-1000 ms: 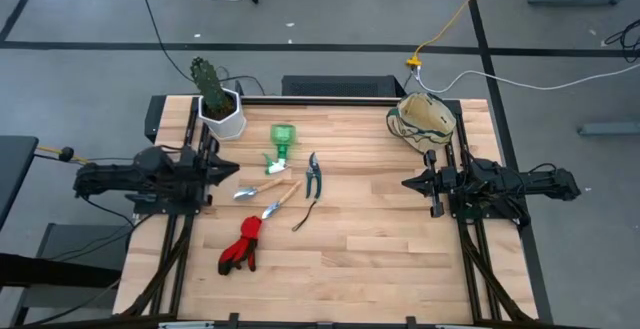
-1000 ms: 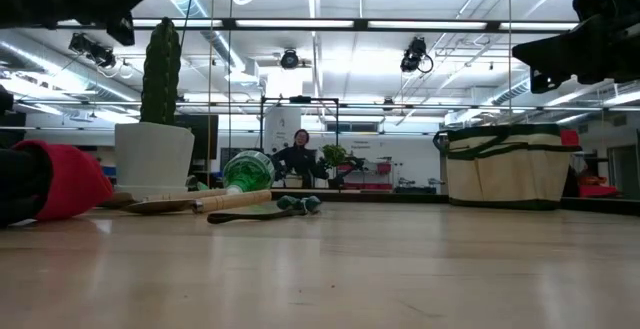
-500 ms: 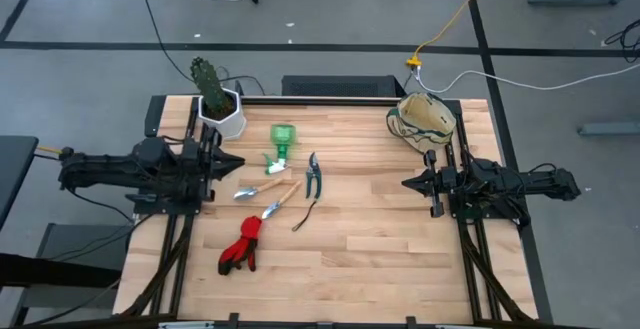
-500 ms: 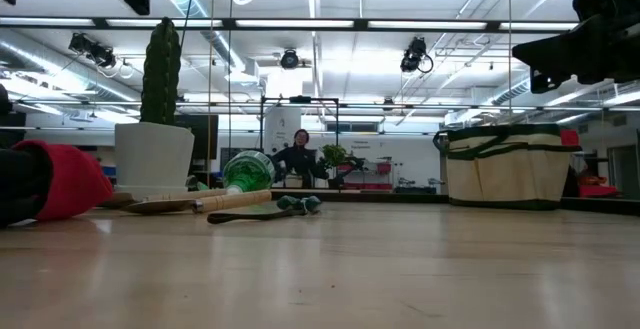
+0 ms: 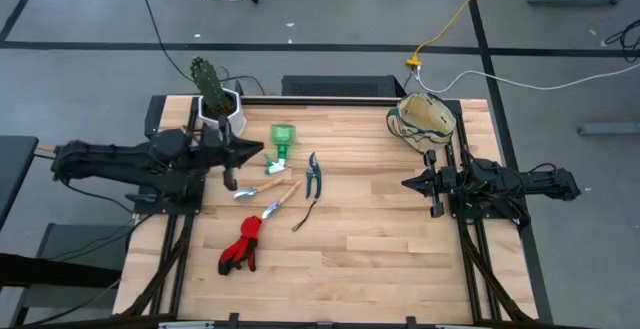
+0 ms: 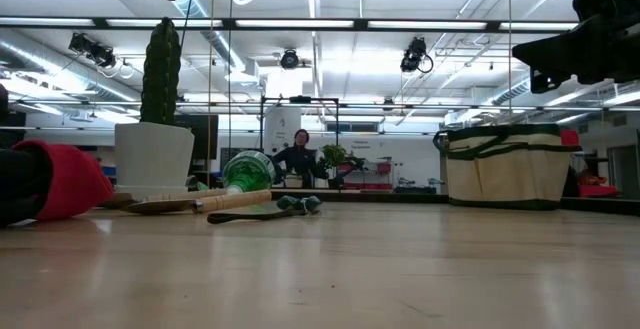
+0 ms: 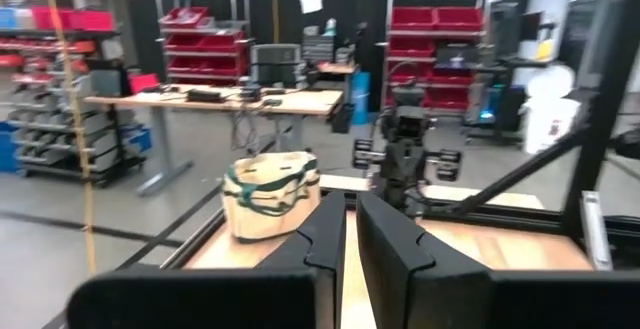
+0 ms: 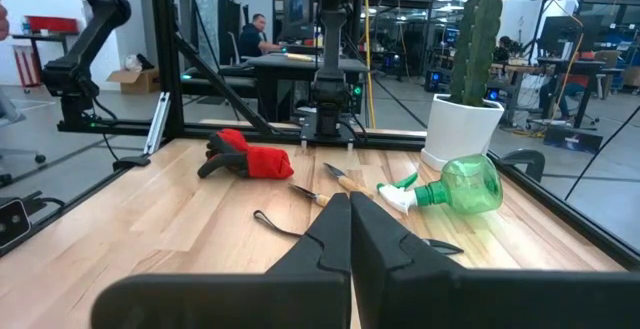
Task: Pick & Place Garden tools in Gardening bag
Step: Put the green spray bottle into the white gardening bag
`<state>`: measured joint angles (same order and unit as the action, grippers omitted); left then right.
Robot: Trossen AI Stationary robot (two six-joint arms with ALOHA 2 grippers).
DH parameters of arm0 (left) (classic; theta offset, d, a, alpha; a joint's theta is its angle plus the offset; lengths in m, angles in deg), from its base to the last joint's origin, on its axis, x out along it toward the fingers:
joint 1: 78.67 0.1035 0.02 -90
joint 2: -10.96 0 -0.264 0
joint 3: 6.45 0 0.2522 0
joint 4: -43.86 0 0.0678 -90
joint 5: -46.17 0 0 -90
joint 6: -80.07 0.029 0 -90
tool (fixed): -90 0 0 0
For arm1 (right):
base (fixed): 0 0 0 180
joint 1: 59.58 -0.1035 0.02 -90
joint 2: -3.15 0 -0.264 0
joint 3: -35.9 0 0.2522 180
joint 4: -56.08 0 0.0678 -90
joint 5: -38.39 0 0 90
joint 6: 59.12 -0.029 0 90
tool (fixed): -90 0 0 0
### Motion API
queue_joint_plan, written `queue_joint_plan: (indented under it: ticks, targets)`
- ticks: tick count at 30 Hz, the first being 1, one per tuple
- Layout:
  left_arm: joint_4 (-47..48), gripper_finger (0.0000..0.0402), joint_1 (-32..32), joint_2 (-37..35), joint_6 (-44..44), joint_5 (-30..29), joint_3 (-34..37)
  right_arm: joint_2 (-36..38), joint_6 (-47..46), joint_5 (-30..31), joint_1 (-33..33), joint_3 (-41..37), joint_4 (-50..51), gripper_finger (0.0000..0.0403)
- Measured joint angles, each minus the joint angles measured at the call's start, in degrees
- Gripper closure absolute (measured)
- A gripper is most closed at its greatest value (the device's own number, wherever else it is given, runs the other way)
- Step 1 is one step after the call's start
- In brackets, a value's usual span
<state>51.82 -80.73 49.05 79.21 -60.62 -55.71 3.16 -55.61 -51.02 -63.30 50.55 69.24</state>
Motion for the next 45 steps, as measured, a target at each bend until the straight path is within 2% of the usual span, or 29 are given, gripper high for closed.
queue_joint_plan:
  ticks: [9,14,18,27,32,45]
  targets:
    - [0.03,0.0365,0.00,8.13,-0.32,-1.84,-3.92,0.00,0.02,-0.01,0.00,0.00,0.00,0.0403]
    - [0.10,0.0365,0.74,11.66,-4.00,-2.02,-6.22,0.00,0.00,0.00,0.00,0.00,0.00,0.0403]
    - [0.28,0.0365,2.38,14.23,-6.36,1.01,-9.37,0.00,0.00,0.01,-0.02,0.02,0.00,0.0403]
    - [16.88,0.0365,6.93,19.95,-9.16,7.09,-23.31,0.00,0.01,0.00,-0.01,0.01,0.00,0.0403]
    - [23.14,0.0365,8.89,22.16,-10.95,8.06,-28.74,0.00,0.02,-0.01,0.00,0.02,0.00,0.0403]
    - [28.35,0.0365,10.93,23.05,-13.53,8.06,-30.19,0.00,0.00,0.01,0.00,0.01,0.00,0.0403]
